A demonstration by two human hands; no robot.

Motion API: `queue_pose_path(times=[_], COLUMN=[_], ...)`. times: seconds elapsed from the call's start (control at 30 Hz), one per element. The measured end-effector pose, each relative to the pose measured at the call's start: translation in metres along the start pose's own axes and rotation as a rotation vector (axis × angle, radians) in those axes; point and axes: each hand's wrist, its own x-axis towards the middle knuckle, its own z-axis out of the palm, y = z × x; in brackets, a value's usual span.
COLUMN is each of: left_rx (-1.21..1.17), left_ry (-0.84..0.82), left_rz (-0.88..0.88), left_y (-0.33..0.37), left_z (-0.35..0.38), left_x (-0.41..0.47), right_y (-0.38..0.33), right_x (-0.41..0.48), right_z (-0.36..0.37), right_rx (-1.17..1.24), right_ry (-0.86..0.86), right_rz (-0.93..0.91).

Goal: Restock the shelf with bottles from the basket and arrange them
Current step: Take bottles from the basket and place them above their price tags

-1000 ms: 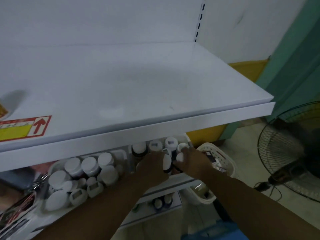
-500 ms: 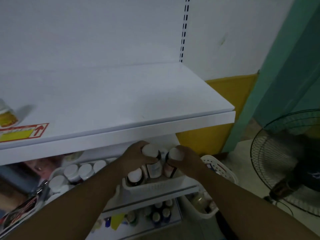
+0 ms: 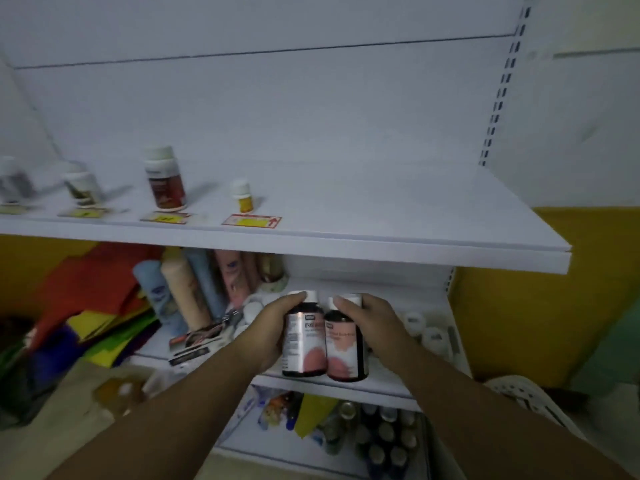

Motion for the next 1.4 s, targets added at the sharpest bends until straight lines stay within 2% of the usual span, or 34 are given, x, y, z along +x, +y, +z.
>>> queue_pose_path(times=[0.1,0.37,0.77,1.2,1.4], left_rx=[-0.074,0.027,0.256,0.328,0.408], left_ry=[0.029,0.096,0.338,0.354,0.481], left_rz=[0.068,0.303,0.526,0.569,0.619], left_y=[0.012,0.077,0.207,0.277,0.311], left_z=[-0.019,-0.106,-0.277,-0.421,-0.476], left_x=[-0.029,-0.106,-0.159,-0.158,-0.146], right_y=[-0.018,-0.082,-0.184,-0.233,-0.259], right_x=[-0.005,-0.01,0.026,0.069,0.118], right_z=[0.037,0.138,0.323,0.461,0.517], right_rx=[0.054,-0.007,-0.118,-0.242,-0.328], right_ry=[-0.117,-0.323,-0.305,-0.353,-0.4], right_rz=[-0.009,-0.143,-0.432,-0.485,-0.576])
